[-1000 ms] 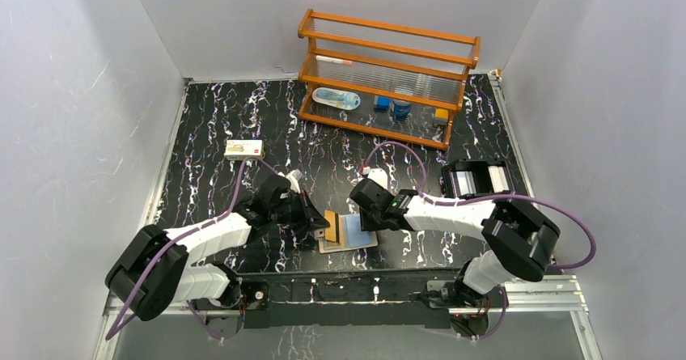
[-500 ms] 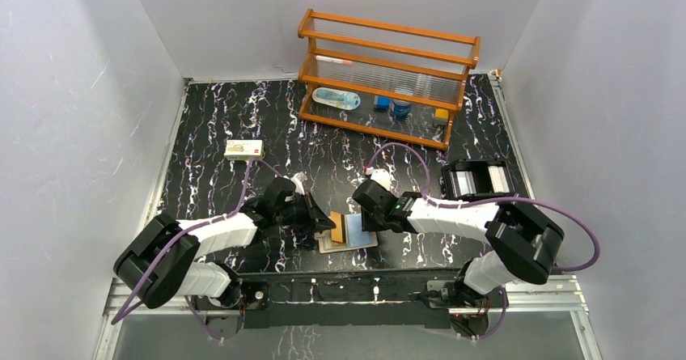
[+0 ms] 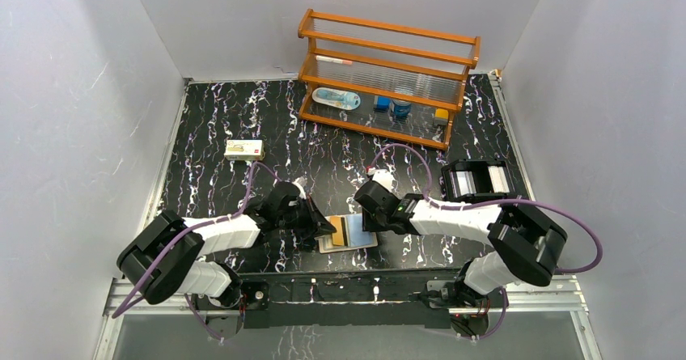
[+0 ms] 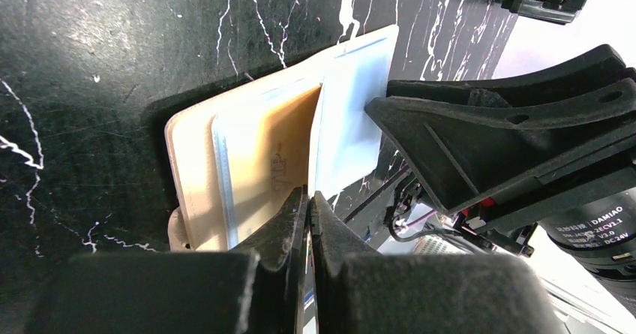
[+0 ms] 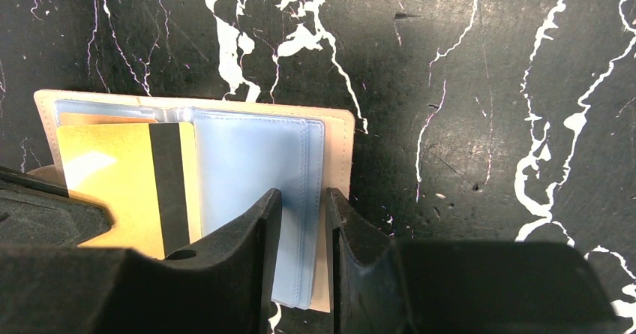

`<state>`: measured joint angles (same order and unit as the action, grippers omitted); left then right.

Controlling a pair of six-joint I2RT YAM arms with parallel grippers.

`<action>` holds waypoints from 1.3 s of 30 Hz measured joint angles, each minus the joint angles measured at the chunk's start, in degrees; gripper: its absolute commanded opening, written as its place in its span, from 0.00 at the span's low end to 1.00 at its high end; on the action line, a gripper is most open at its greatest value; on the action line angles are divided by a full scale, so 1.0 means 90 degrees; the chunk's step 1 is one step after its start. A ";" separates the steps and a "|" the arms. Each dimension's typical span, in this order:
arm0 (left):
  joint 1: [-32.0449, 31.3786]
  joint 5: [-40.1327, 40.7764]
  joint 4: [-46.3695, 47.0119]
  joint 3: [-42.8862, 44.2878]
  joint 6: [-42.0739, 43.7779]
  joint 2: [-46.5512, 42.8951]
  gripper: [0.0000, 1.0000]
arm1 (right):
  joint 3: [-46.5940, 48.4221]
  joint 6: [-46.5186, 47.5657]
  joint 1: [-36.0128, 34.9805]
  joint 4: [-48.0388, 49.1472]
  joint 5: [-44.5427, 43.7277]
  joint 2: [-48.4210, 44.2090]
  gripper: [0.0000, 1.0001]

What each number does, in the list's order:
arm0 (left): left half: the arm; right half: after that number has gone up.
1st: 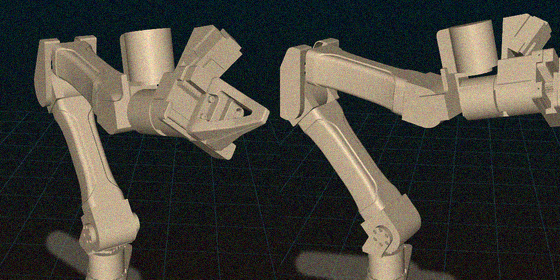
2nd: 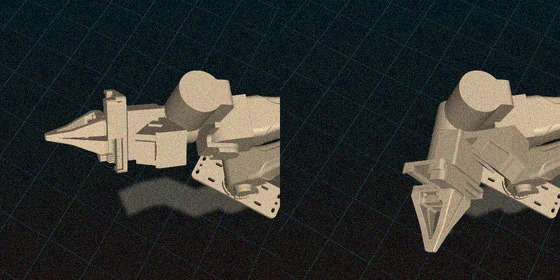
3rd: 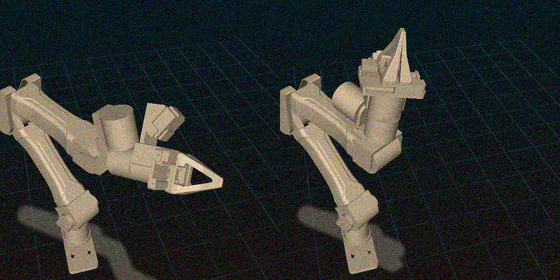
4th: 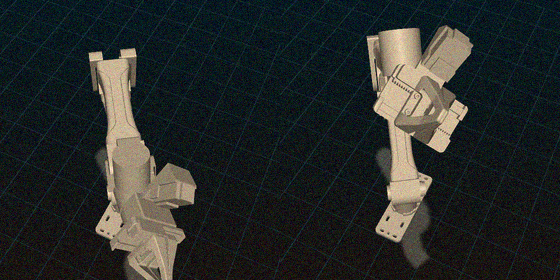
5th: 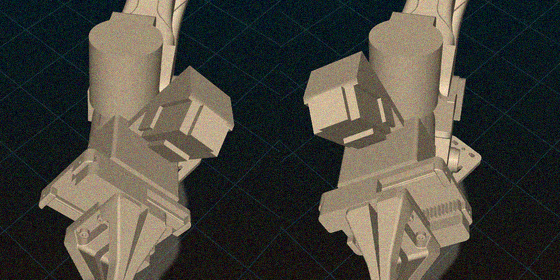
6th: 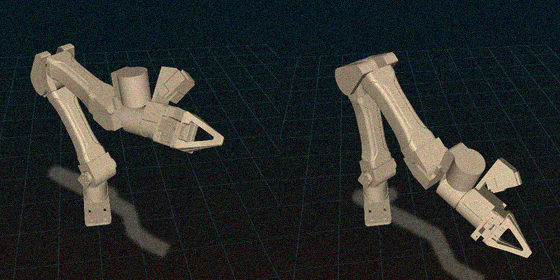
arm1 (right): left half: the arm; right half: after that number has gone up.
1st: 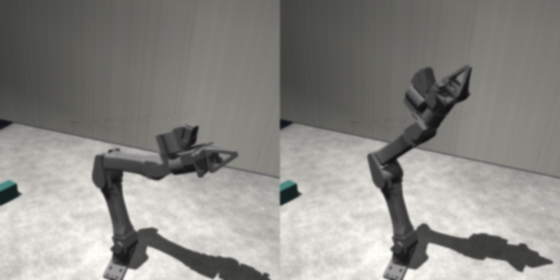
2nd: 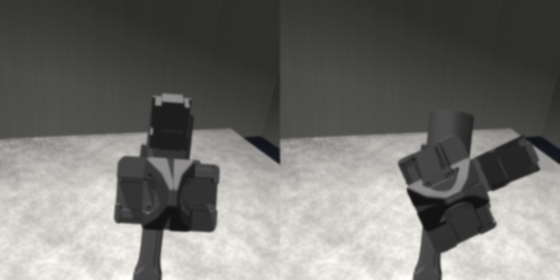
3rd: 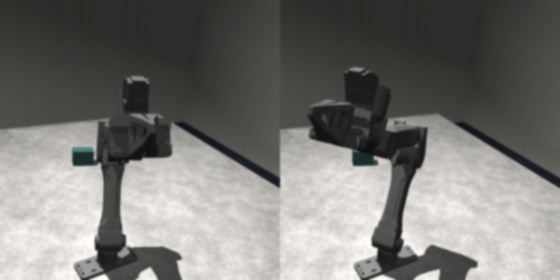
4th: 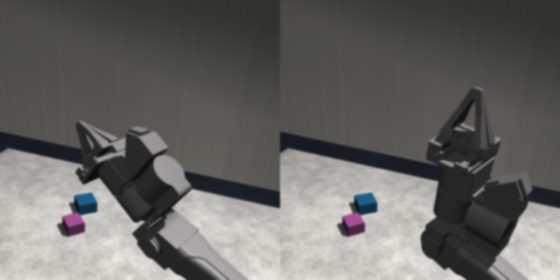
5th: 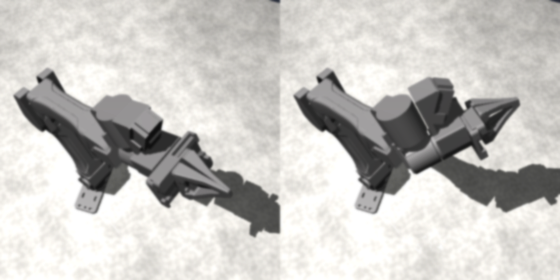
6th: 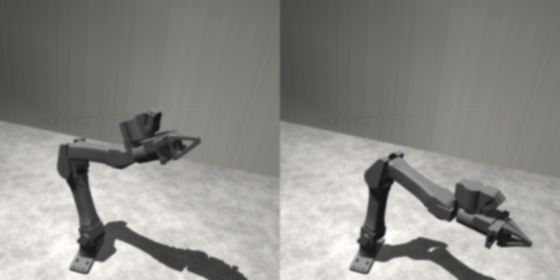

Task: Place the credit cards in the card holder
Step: Insert the credit card into the card holder.

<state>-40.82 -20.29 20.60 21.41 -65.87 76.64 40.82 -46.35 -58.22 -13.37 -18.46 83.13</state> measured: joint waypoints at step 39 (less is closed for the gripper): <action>-0.0413 0.0546 0.0794 -0.0100 0.0039 0.0418 0.00 | -0.0367 -0.0202 0.0015 0.0440 0.0066 -0.0274 0.38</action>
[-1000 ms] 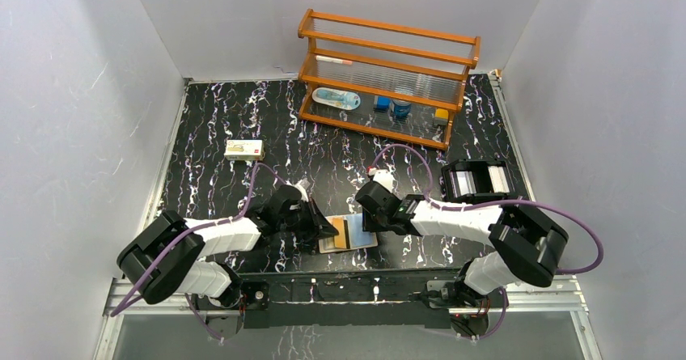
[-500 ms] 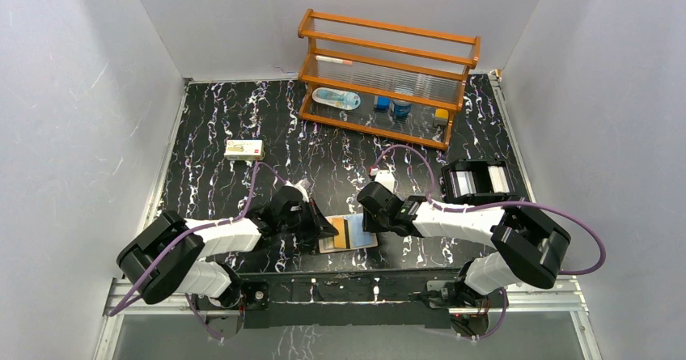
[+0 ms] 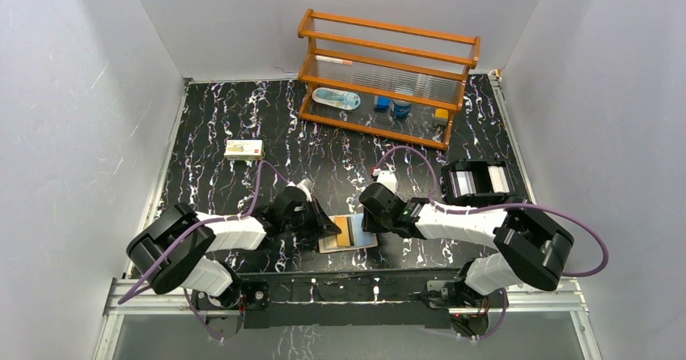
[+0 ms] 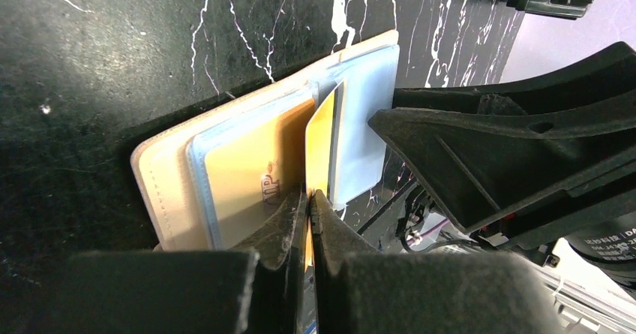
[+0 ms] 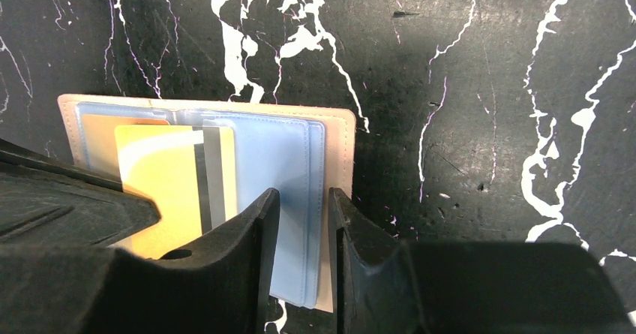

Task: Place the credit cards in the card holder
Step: Insert the credit card into the card holder.

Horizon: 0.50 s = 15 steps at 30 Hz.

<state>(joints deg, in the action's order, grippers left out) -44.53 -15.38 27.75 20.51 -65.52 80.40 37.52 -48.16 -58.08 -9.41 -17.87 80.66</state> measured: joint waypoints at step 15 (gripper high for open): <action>-0.0291 0.0318 -0.0658 0.0546 0.0177 0.0192 0.40 | -0.0508 -0.0420 0.0017 -0.0092 0.0245 -0.0695 0.36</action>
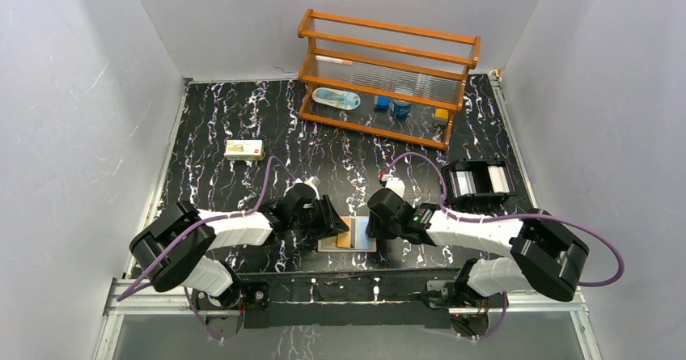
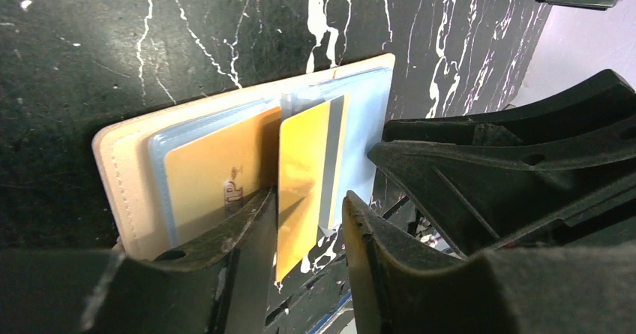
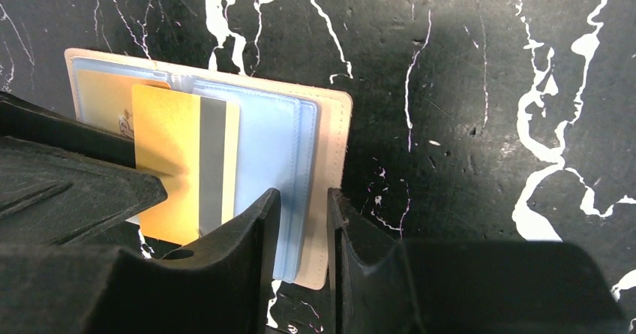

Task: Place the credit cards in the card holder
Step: Insert the credit card into the card holder.

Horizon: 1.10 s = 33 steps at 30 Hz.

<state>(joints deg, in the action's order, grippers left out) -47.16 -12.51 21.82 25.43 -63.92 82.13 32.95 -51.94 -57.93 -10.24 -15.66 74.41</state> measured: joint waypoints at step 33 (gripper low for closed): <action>-0.0670 0.0673 -0.1030 0.0780 0.0580 0.0180 0.33 | -0.0381 -0.0192 0.0000 0.0488 0.0114 -0.0197 0.35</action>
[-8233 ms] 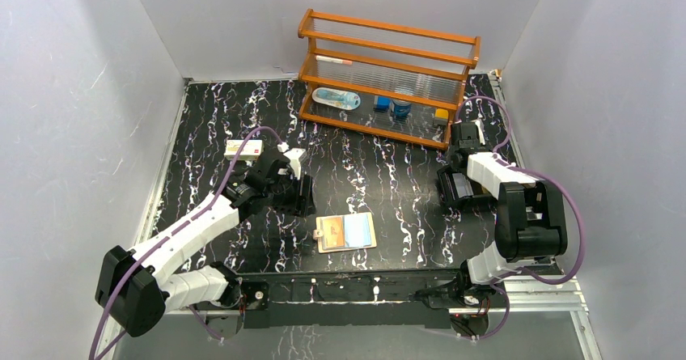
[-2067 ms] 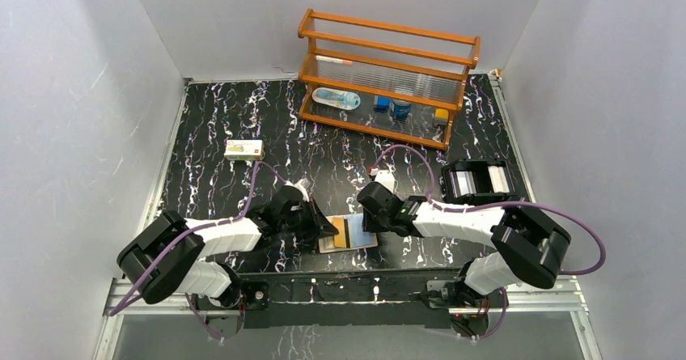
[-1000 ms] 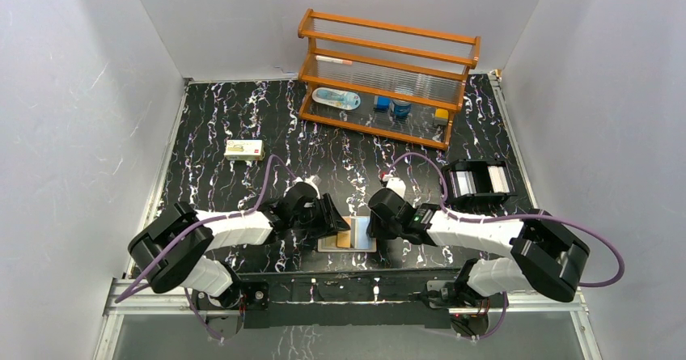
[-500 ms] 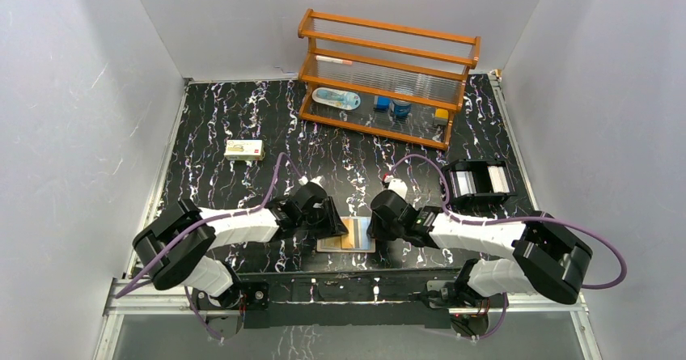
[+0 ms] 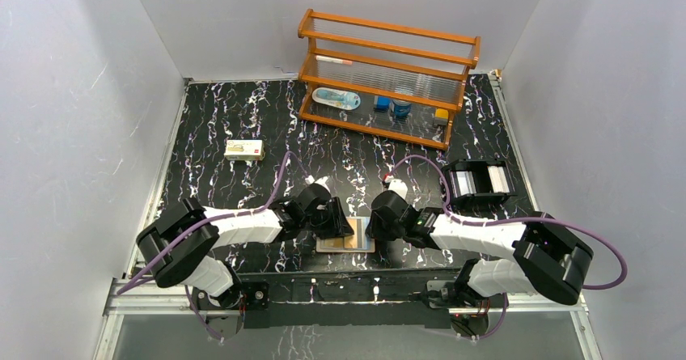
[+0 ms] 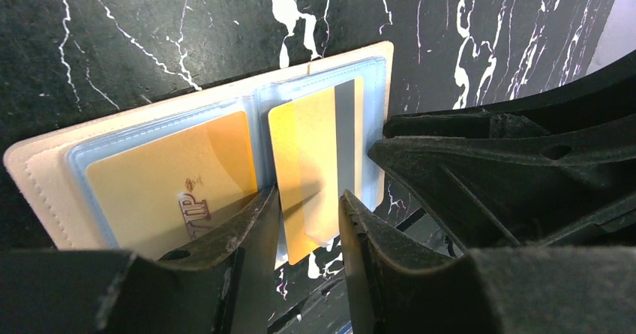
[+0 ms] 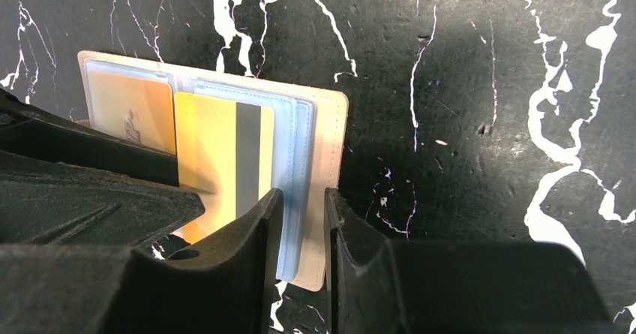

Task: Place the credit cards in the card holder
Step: Insert the credit card into the card holder.

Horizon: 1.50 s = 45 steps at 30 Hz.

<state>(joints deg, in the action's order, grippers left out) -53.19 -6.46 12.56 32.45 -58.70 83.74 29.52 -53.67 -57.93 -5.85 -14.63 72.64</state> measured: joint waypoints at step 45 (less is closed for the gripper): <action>0.0685 0.0019 -0.2438 0.0702 0.0964 -0.0340 0.32 | -0.1025 -0.0600 -0.0007 0.1175 0.0347 -0.1452 0.62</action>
<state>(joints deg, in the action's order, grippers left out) -47.03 -6.28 -9.39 38.76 -50.02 80.68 20.29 -59.07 -58.00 4.73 -11.51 59.57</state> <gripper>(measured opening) 0.191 0.613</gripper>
